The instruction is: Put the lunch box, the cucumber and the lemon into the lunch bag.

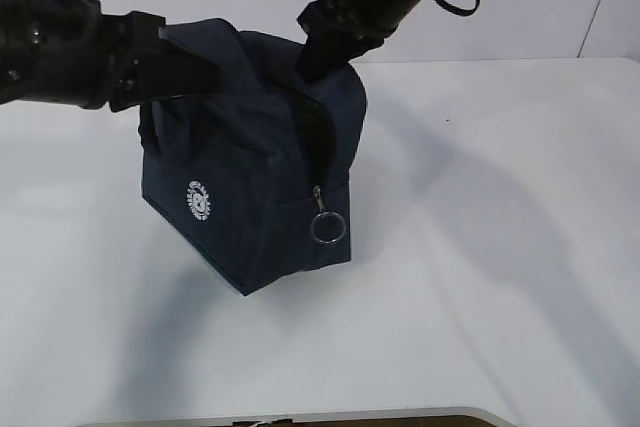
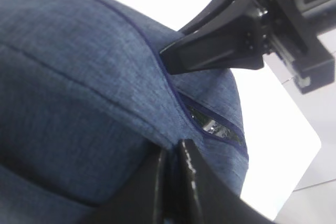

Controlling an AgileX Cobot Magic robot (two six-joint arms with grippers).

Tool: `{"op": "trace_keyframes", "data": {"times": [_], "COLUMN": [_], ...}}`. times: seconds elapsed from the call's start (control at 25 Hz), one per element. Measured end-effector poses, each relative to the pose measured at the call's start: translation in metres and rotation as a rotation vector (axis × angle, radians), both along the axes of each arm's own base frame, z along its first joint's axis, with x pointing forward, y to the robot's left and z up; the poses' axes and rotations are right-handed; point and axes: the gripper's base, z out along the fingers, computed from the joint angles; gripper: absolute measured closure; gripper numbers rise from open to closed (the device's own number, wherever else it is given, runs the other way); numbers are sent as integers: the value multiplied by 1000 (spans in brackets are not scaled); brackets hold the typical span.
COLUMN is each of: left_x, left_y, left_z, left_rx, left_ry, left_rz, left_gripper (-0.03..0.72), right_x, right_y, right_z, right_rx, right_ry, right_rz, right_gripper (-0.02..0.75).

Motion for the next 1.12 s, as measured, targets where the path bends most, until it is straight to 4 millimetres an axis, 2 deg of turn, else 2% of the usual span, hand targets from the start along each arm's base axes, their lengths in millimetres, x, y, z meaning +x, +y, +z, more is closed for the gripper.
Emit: {"op": "trace_keyframes", "data": {"times": [0.28,0.6,0.92,1.12], "left_x": [6,24,32,35], "left_y": [-14,-38,-45,-47], "left_z": [-2,-2,-21,-31], "left_rx": [12,24,78,118], "left_ry": [-8,-30,-47,-71], "left_rz": [-21,-77,-156,-195], "left_gripper": [686,686,686,686], "right_x": [-26,-46,-73,-79], "right_y": [-16,-35,-50,-53], "right_z": [19,18,-6,-24], "right_rx": [1,31,95,123], "right_ry": [-85,-143,-158,-145], "right_rz": [-96,-213,-352,-418], "right_gripper": [710,710,710,710]}}
